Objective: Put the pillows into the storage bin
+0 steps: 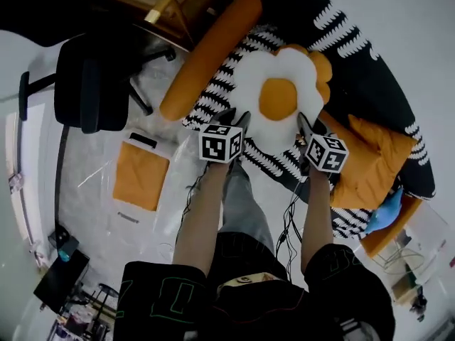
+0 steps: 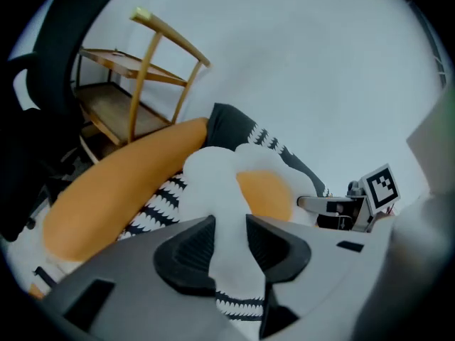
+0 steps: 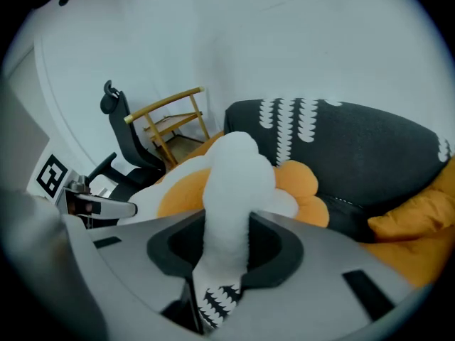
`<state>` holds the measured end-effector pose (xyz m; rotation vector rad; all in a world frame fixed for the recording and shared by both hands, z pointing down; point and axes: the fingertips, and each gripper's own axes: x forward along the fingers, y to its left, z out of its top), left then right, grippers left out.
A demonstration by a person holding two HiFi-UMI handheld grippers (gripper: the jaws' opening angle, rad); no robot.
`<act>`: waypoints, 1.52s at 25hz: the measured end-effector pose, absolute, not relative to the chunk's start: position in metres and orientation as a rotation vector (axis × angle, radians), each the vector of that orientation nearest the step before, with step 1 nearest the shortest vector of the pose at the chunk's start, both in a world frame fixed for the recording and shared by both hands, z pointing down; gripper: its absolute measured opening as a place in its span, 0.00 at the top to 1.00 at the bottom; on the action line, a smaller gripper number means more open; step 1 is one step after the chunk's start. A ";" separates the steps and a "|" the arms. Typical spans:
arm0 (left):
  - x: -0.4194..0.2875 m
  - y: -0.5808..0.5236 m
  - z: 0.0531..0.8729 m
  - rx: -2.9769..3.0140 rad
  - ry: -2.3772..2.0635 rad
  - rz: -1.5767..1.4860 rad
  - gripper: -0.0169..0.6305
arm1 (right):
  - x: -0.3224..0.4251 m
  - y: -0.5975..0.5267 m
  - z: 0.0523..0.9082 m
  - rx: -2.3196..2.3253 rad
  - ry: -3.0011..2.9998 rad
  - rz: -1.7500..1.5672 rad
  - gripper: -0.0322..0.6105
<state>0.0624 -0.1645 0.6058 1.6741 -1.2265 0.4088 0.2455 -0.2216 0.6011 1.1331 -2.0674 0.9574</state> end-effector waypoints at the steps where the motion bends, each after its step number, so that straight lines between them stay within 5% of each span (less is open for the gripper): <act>1: 0.050 -0.154 0.598 1.663 -1.254 0.389 0.78 | 0.232 -0.216 0.594 1.116 -2.076 0.944 0.75; 17: -0.135 0.043 0.525 1.395 -1.687 0.126 0.79 | 0.001 -0.095 0.529 0.618 -2.277 0.712 0.74; 38: -0.302 0.432 0.506 0.847 -2.052 -0.177 0.77 | -0.271 0.239 0.507 -0.124 -2.308 0.397 0.72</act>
